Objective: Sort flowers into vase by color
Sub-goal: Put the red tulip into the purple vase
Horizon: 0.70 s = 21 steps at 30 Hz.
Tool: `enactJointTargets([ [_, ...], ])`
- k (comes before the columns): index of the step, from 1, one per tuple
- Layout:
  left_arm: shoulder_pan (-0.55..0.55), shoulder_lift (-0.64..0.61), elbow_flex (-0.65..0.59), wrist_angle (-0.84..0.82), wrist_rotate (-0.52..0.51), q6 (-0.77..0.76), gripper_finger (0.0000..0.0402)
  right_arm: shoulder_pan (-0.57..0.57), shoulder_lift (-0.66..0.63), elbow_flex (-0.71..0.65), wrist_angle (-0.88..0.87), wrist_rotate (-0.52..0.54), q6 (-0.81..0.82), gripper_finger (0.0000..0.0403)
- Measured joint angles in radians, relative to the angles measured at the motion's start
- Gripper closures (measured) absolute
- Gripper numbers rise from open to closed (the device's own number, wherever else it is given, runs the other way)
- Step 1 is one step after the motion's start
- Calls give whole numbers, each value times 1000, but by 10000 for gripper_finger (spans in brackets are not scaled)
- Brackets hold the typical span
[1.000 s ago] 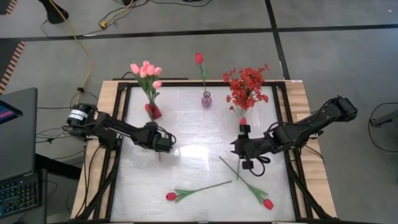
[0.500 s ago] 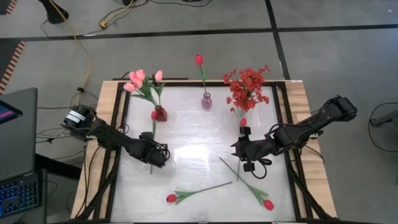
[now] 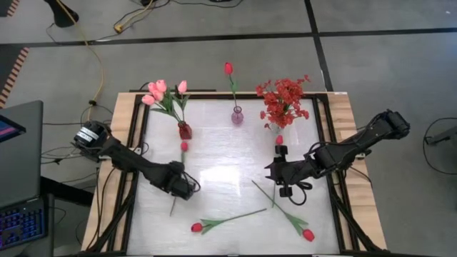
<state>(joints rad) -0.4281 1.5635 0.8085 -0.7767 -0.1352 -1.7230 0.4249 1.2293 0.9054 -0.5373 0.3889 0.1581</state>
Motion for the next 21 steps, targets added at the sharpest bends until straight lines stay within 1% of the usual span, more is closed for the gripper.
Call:
enactJointTargets([
  [2, -6, 0, 11, 27, -11, 125, 398, 0, 0, 0, 1, 0, -4, 227],
  [10, -13, 0, 50, 186, -141, 646, 398, -2, 0, 0, 24, 1, -9, 227],
  [12, 0, 0, 54, 219, -179, 708, 398, -2, 0, 0, 24, 1, -9, 227],
  [17, 31, 0, 89, 249, -266, 800, 398, -2, 0, 0, 23, 1, 15, 227],
  [21, 54, -1, 115, 291, -277, 909, 401, -5, 0, 0, 32, 1, 83, 227],
])
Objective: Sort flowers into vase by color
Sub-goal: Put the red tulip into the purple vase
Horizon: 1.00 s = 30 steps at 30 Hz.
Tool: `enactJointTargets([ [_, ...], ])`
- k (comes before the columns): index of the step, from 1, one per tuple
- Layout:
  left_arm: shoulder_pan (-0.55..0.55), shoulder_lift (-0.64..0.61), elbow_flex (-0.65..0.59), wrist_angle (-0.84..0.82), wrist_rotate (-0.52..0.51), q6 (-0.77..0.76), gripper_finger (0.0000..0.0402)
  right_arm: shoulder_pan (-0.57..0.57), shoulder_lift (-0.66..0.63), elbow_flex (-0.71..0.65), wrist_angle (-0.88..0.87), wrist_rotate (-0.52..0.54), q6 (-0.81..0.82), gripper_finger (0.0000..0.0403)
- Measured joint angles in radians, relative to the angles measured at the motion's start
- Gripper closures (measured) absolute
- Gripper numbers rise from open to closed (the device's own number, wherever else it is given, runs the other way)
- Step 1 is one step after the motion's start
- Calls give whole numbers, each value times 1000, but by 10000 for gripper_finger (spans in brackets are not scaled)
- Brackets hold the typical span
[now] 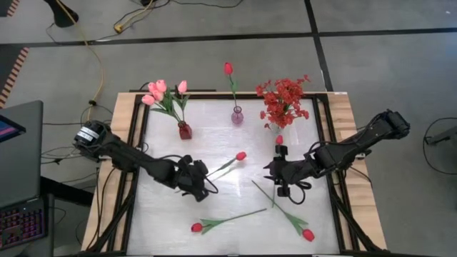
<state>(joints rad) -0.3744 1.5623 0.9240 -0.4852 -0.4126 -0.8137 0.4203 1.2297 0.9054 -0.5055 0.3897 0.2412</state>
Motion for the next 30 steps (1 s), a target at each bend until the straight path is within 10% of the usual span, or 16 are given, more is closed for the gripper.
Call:
enactJointTargets([
  [11, 62, 11, -45, 26, 48, -68, 393, -10, 2, 0, 28, -21, 21, 227],
  [22, 88, 11, -58, 41, 6, -111, 262, -10, 2, 0, 31, -22, 21, 227],
  [30, 113, 32, -57, 163, -46, -90, 241, -10, 2, 0, 36, -22, 16, 227],
])
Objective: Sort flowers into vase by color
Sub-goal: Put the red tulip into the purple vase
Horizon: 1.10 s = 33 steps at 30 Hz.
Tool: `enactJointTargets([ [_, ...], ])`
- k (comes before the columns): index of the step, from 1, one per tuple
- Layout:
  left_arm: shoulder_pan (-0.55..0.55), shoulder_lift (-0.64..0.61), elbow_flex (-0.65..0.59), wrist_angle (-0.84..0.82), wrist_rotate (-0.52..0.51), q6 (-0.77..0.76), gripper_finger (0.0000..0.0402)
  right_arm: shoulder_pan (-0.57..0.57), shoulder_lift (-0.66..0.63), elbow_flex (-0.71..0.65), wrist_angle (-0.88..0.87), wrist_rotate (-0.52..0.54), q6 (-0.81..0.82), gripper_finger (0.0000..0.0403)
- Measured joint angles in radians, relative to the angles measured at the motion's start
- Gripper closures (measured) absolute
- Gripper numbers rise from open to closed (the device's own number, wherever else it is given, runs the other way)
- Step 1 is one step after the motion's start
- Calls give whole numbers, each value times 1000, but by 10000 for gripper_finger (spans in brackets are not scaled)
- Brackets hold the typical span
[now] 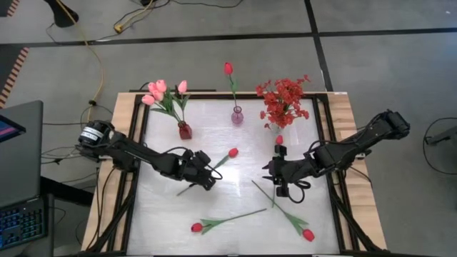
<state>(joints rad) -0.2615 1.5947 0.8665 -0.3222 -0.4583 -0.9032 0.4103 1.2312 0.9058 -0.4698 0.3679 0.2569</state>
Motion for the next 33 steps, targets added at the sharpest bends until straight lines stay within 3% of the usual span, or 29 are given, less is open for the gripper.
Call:
enactJointTargets([
  [11, -1, 177, -1, 129, -3, 29, 258, 0, 0, 0, -18, -1, -3, 227],
  [22, -8, 207, 3, 115, -20, 20, 270, -7, 0, 0, -13, -3, -3, 227],
  [25, -7, 207, 3, 109, -14, 20, 297, -7, 0, 0, -11, -2, -3, 227],
  [30, -7, 208, 2, 106, -18, 26, 386, -7, 0, 0, -9, -2, -2, 227],
  [33, -7, 209, 2, 107, -30, 24, 396, -7, 0, 0, -8, -2, -2, 227],
])
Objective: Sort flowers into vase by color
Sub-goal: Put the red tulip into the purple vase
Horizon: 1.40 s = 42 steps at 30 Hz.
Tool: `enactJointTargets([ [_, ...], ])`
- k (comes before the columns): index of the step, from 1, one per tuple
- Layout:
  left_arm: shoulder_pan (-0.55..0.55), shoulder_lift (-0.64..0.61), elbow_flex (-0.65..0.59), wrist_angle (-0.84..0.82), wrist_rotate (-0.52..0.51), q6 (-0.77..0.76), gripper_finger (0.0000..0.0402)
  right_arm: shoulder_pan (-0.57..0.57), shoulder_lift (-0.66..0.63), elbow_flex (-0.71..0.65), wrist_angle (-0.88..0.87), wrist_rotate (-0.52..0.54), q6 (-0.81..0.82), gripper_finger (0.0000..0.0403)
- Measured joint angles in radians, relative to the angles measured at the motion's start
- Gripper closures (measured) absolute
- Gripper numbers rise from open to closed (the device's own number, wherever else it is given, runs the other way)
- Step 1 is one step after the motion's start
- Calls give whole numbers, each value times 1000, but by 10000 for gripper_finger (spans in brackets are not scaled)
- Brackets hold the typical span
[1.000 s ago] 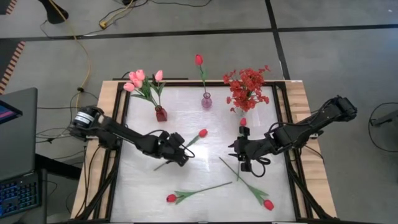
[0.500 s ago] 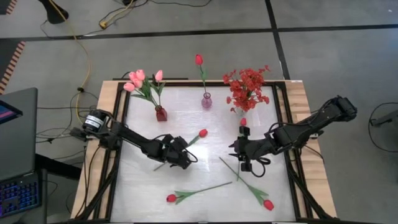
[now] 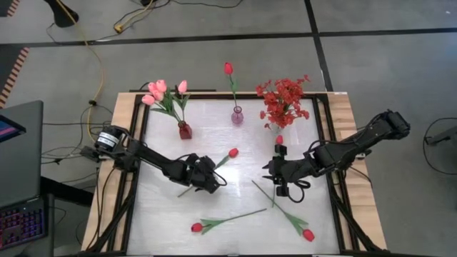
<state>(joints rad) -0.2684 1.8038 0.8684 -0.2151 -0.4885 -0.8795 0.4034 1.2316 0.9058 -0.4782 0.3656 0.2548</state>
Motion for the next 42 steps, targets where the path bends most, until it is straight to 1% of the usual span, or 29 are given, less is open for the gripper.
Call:
enactJointTargets([
  [3, -3, -17, -2, 0, -19, -9, 399, 0, 0, 0, 0, 0, 0, 227],
  [5, -7, -43, -6, -6, -49, -6, 400, 0, 0, 0, 0, 0, 0, 227],
  [12, -44, -207, -5, 30, -236, 46, 401, 0, 0, 0, 0, 0, 1, 227],
  [15, -72, -274, -5, 112, -310, 107, 401, 0, 0, 0, 14, 7, 2, 227],
  [16, -81, -289, -5, 160, -324, 140, 401, 0, 0, 0, 37, 27, 6, 227],
  [19, -104, -312, -5, 329, -325, 267, 401, 0, 0, 0, 167, 74, 1, 227],
  [22, -123, -312, -3, 533, -271, 446, 401, 0, 0, 0, 299, 67, -60, 227],
  [25, -138, -312, -3, 691, -193, 616, 401, 6, 0, 0, 389, 9, -142, 227],
  [27, -146, -312, -3, 780, -146, 712, 401, 13, 0, 0, 449, -2, -181, 227],
  [30, -152, -312, -3, 894, -26, 833, 401, 24, 0, 0, 544, -4, -226, 227],
  [32, -152, -312, -3, 932, 44, 878, 401, 34, 0, 0, 608, -10, -253, 227],
  [36, -138, -312, -3, 973, 73, 934, 401, 41, 0, 0, 719, -126, -297, 227],
  [37, -129, -312, -3, 978, 96, 936, 401, 41, 0, 0, 740, -141, -307, 227],
  [39, -109, -312, -3, 985, 153, 932, 401, 40, 0, 0, 774, -142, -319, 227],
  [42, -91, -312, -3, 993, 195, 916, 401, 36, 0, 0, 804, -135, -339, 227],
])
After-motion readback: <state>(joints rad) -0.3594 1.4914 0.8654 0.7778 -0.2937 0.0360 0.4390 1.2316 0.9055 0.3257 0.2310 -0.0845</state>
